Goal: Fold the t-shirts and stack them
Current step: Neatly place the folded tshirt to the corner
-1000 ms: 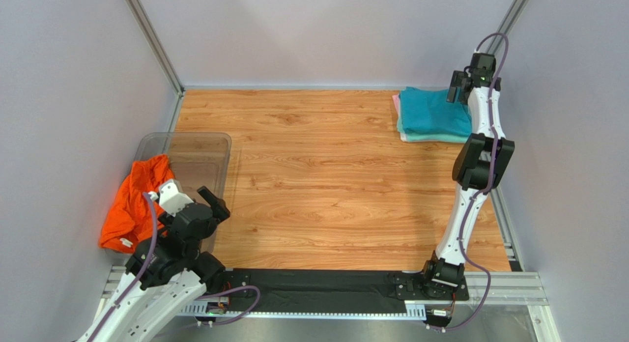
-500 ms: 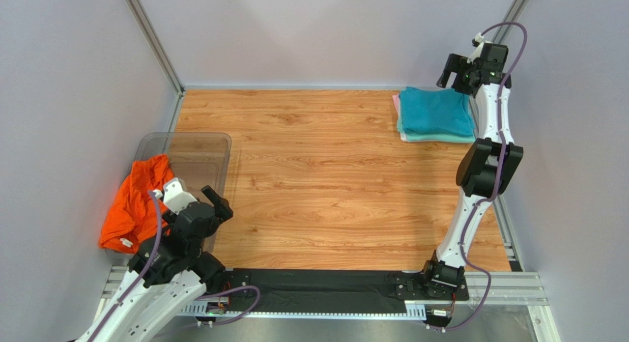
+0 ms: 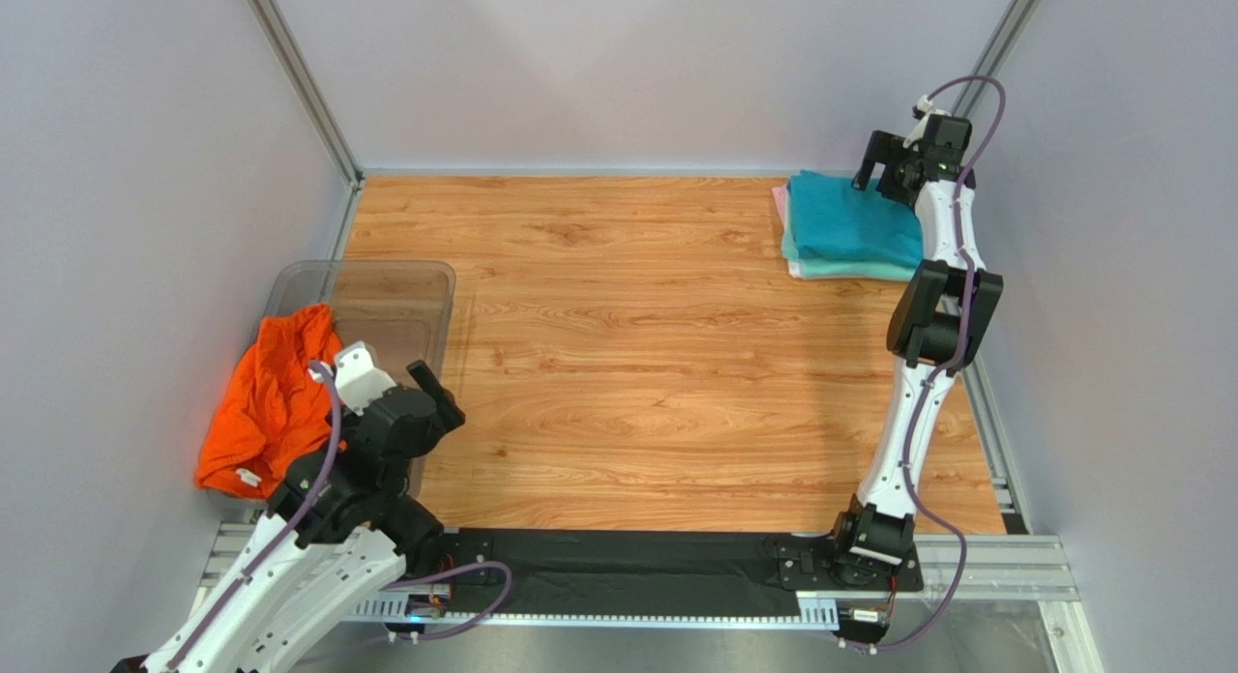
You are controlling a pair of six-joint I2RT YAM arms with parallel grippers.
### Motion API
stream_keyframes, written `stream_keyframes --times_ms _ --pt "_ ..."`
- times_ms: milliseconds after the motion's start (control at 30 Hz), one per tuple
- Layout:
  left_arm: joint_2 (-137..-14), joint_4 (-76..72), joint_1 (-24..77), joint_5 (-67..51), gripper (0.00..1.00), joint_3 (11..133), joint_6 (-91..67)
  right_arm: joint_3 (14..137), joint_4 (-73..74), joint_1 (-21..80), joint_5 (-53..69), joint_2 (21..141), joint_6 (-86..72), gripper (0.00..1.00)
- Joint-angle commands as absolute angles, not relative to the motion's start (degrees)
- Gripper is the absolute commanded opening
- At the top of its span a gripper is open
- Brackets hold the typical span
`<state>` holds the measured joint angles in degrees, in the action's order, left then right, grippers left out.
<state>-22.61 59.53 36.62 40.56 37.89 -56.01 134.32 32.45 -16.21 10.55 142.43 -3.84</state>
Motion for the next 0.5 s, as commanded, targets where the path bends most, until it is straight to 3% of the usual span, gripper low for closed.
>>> stream_keyframes --times_ms 0,133,333,467 --pt "-25.04 59.24 36.65 40.61 1.0 39.9 -54.32 138.68 24.44 -16.61 10.98 143.43 -1.41 1.0" --pt "-26.63 58.89 36.65 39.82 1.0 40.34 -54.06 140.27 25.05 -16.7 12.22 143.62 -1.49 1.0" --pt "-26.89 56.87 36.65 37.19 1.0 41.83 -50.2 136.07 27.24 -16.61 13.1 133.17 -2.81 1.0" --pt "-29.44 52.57 36.56 33.32 1.0 41.66 -47.55 121.79 28.65 -16.26 10.72 118.62 -7.98 1.0"
